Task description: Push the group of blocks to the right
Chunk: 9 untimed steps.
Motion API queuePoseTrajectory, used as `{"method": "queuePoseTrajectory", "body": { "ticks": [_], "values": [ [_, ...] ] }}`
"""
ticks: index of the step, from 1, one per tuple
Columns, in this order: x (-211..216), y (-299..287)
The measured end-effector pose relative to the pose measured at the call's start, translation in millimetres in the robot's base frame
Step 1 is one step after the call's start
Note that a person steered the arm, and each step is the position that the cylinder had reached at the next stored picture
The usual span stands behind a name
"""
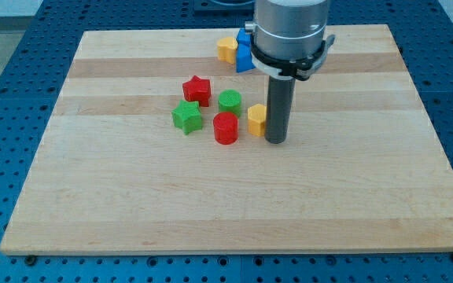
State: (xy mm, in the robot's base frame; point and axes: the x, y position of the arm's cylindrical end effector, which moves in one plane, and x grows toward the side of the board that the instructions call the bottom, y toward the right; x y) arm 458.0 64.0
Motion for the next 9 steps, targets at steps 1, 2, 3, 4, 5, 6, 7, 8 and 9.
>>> {"method": "queuePoseTrajectory", "body": {
  "ticks": [1, 2, 3, 4, 5, 6, 7, 8, 9],
  "values": [
    [-0.1, 42.8],
    [-19.7, 78.2],
    [-51.6, 91.0],
    [-76.4, 90.1],
    [-98.7, 75.1],
    [-118.0, 50.4],
    [-130.4, 11.3],
    [-137.6, -23.7],
    [-139.8, -56.5]
  ]
}}
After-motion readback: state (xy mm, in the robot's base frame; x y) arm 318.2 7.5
